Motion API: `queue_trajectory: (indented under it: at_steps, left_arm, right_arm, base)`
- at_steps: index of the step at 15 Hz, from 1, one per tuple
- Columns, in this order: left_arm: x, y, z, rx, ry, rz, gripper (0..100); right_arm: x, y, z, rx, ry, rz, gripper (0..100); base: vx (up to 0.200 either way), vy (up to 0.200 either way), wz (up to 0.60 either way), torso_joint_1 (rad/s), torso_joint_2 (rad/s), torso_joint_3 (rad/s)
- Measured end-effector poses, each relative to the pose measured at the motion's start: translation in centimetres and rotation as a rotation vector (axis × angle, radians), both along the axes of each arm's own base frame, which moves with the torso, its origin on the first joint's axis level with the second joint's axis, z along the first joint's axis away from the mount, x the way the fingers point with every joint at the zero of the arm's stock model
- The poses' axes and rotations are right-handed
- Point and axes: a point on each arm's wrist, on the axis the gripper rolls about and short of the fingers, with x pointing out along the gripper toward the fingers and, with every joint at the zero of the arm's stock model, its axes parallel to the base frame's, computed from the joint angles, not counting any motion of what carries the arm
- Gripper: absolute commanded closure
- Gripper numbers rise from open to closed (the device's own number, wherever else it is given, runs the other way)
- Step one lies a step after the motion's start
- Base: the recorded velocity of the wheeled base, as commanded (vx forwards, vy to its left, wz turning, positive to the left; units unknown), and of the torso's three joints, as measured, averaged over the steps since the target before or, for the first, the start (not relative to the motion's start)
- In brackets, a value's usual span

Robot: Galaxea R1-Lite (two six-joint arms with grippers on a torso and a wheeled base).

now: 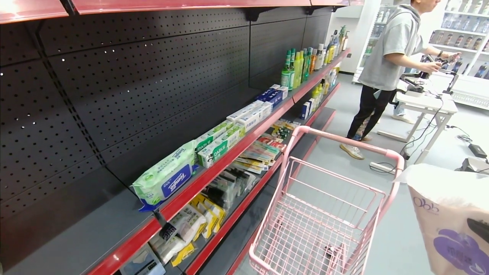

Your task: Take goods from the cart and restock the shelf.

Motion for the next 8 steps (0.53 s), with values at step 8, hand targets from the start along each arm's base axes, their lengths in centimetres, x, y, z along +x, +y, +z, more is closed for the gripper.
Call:
queue_trajectory:
  at_steps: [8]
  left_arm:
    - [0.0,0.0,0.0,0.0,0.0,0.0,0]
  right_arm:
    - [0.7,0.08,-0.21,-0.009,0.031,0.003,100]
  base:
    - [0.0,0.0,0.0,0.087,-0.18,-0.094]
